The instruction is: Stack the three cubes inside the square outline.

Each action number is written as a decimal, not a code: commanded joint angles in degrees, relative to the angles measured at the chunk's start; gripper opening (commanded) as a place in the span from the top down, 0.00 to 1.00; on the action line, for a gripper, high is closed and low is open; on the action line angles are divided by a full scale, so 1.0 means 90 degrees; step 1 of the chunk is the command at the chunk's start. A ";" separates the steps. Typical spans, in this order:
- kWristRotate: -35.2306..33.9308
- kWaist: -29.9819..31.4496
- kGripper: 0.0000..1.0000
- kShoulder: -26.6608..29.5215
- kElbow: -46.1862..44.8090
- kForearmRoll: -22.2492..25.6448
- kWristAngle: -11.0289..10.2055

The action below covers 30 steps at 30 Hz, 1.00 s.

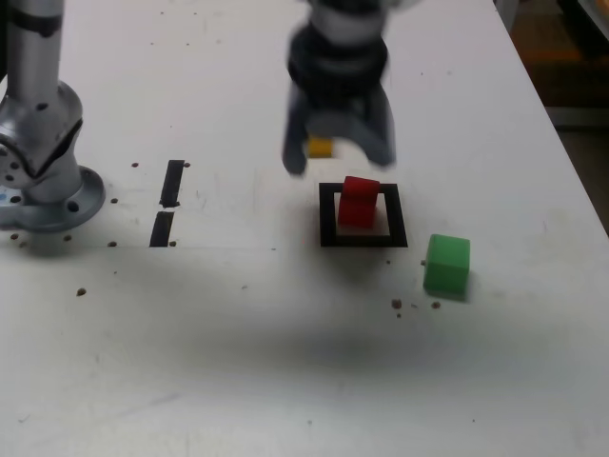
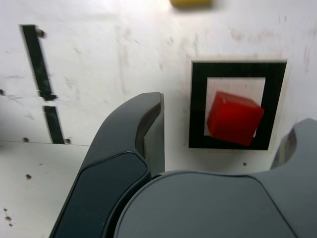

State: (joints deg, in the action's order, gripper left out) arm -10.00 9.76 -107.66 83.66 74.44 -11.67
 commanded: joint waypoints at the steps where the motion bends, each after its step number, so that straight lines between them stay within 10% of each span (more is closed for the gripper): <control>1: 0.0118 -0.0274 0.00 0.0127 -0.0097 0.0014 0.0017; 11: 0.1118 -0.1909 0.00 -0.0249 -0.0264 -0.0229 0.0051; 30: 0.1297 -0.2554 0.19 -0.1008 -0.0510 -0.0832 -0.0019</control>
State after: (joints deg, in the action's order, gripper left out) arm 1.53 -12.82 -116.40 79.42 67.45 -11.88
